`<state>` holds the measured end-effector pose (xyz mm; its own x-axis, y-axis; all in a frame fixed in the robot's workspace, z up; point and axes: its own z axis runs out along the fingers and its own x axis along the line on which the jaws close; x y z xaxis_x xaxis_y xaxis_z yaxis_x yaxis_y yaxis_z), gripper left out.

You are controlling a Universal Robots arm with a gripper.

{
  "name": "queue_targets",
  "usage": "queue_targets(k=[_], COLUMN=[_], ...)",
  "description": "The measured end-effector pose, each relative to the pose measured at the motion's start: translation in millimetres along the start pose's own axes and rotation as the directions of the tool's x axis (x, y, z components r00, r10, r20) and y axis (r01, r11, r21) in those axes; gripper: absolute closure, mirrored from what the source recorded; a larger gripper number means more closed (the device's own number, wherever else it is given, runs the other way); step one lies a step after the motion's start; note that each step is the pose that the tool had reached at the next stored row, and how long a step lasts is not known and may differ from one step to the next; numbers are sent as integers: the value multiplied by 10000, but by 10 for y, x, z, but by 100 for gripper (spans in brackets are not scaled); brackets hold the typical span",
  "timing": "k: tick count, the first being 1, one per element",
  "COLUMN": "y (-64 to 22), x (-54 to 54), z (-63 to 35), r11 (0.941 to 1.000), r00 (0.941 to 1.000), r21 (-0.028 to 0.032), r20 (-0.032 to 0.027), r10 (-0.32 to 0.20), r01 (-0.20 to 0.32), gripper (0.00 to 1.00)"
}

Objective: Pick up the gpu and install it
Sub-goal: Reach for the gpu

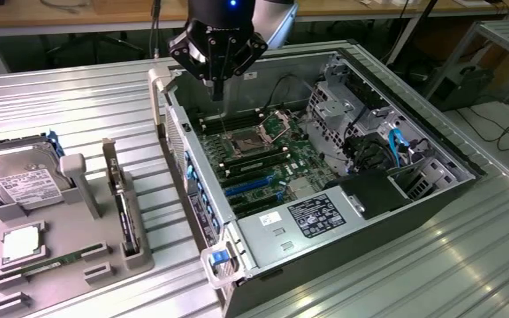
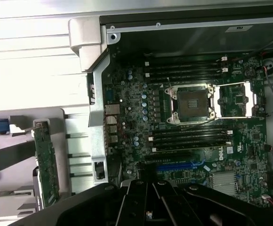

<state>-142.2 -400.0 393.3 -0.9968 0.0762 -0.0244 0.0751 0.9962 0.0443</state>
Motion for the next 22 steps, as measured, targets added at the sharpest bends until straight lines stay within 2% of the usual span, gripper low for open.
queue_targets(k=[22], y=[-32], x=[193], z=[-1], r11=[10000], r00=[10000], r21=[-2], r20=[1], r10=[-1], r01=[1], gripper=[89])
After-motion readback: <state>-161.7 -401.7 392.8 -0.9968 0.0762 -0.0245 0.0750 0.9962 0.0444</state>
